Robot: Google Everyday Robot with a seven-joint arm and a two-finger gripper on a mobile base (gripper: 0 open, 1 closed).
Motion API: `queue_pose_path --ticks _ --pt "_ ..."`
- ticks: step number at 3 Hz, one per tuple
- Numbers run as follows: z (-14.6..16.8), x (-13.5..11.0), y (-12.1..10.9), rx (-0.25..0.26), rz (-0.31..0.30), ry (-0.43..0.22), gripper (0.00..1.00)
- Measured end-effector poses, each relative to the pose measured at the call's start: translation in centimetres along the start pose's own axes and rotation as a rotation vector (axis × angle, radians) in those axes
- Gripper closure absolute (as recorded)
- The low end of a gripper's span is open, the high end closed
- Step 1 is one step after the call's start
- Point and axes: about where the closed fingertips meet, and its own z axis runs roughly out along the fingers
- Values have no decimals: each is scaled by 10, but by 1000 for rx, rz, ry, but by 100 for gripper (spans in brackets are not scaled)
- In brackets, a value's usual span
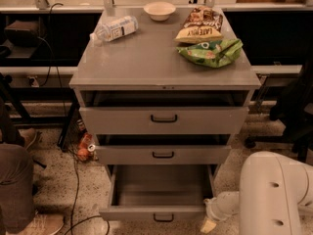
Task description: Open bottom drawer
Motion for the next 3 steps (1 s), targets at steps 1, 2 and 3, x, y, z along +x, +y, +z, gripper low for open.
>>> queue_pose_path --ticks 1,2,3 --pt "1 0 1 -1 0 0 0" --pt "0 -3 10 -15 -43 -1 0" --pt "-1 -12 31 -49 -135 -3 0"
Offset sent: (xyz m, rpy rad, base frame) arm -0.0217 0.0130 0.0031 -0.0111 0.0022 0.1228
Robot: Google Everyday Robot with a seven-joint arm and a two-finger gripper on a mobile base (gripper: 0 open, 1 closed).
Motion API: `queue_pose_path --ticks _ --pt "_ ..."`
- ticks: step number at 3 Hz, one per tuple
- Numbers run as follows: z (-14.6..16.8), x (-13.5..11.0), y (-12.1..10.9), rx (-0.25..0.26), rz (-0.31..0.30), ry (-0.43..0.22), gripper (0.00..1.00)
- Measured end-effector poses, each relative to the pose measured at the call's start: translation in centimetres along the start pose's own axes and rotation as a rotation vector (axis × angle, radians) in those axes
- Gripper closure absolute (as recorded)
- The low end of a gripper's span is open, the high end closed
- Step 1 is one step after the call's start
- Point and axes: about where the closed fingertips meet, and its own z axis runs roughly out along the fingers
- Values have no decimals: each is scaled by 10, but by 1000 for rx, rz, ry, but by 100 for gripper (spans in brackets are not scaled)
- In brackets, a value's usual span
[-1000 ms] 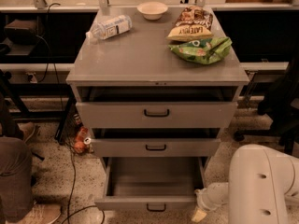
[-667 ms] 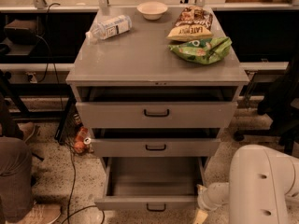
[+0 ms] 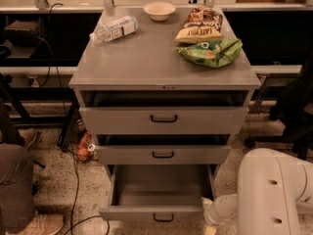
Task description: Open bottom drawer
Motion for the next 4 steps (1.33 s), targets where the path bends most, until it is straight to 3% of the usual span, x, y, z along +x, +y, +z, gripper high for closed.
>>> queue_pose_path --ticks 1,2,4 --pt "3 -12 17 -32 -80 -5 0" --pt "10 -22 26 -62 -130 -17 18" --pt "9 -27 33 -75 -154 -33 65"
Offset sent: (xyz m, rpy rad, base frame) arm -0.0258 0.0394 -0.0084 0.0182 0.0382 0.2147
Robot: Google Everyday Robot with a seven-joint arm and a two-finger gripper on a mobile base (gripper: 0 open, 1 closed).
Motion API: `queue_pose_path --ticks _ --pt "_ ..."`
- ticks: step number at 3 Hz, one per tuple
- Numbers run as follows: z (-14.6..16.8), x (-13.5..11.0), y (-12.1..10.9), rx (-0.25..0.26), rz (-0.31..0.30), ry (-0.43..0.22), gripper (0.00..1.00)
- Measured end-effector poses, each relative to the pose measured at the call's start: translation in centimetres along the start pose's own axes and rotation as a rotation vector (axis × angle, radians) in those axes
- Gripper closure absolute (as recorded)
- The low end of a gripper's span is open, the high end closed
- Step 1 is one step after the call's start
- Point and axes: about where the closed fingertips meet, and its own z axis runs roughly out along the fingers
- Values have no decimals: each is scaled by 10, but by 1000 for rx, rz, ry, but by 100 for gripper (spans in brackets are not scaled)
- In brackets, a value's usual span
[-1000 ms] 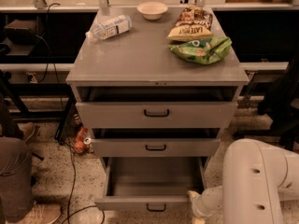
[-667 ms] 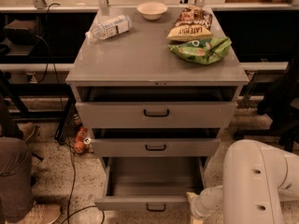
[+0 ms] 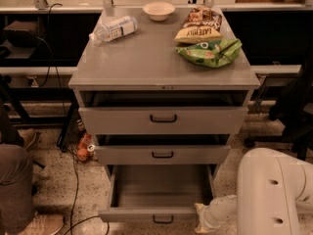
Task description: Open bottom drawer
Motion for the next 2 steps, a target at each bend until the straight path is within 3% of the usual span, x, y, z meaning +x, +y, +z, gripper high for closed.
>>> queue_pose_path --ticks 1,2 --pt "-1 0 0 0 0 0 87" --pt "-1 0 0 0 0 0 100"
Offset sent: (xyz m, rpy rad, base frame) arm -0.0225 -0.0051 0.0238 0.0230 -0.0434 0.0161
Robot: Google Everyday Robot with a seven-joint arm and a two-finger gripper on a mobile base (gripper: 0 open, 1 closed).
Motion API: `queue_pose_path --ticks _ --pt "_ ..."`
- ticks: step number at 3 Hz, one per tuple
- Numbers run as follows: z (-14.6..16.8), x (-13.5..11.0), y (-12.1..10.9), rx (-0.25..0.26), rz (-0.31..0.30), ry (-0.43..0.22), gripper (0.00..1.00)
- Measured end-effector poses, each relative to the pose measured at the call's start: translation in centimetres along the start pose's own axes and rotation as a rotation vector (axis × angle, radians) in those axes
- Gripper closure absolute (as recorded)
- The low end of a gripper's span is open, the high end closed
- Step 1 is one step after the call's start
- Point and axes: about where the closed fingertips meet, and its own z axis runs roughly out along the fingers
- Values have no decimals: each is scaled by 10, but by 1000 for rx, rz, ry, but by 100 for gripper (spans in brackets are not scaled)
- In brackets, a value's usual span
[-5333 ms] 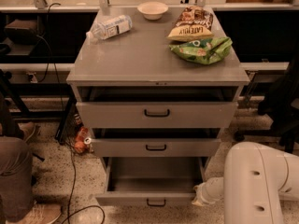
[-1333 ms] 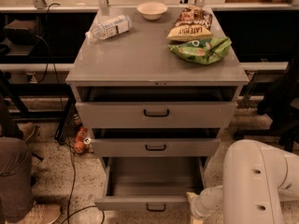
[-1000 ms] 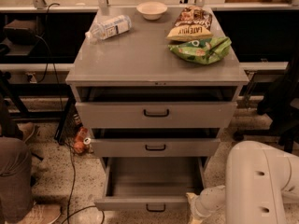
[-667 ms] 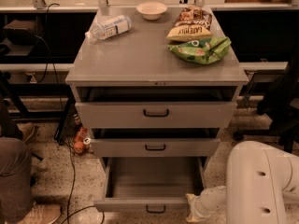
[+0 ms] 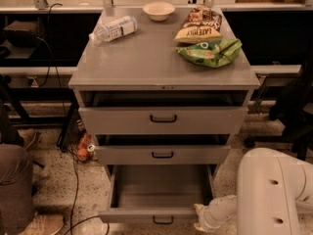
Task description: Open bottom drawer
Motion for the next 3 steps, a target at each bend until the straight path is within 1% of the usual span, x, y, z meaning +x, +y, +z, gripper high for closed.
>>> queue_pose_path --ticks 3 --pt "-2 -1 0 0 0 0 100"
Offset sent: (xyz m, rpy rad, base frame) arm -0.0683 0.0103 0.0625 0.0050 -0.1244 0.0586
